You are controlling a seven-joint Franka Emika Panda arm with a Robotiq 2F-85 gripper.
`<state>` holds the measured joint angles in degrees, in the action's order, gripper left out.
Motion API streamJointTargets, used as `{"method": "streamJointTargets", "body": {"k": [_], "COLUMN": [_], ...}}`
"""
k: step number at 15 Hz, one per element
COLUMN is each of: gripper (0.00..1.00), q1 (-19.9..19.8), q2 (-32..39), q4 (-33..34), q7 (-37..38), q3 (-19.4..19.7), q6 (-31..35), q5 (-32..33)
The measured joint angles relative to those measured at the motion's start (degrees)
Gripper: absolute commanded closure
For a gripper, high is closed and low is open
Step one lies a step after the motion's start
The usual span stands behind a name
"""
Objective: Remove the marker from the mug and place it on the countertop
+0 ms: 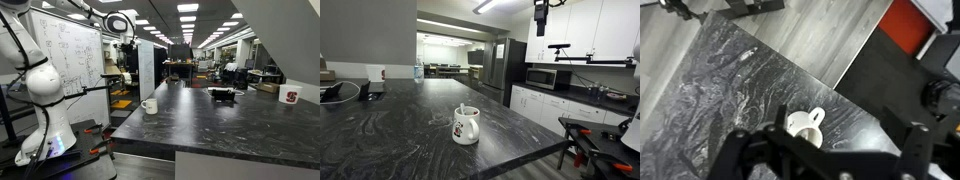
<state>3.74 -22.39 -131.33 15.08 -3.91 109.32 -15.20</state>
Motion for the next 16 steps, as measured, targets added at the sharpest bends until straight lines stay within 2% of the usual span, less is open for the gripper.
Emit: {"method": "streamJointTargets", "body": {"k": [12,16], "gripper": [0.0,0.0], "q1": [-0.11,-2.32], "q2": [0.02,2.21], "q4": [0.0,-0.86], "q7": [0.03,9.22], "q3": [-0.03,-2.96], "q6": [0.07,10.75], "q5": [0.17,6.91]}}
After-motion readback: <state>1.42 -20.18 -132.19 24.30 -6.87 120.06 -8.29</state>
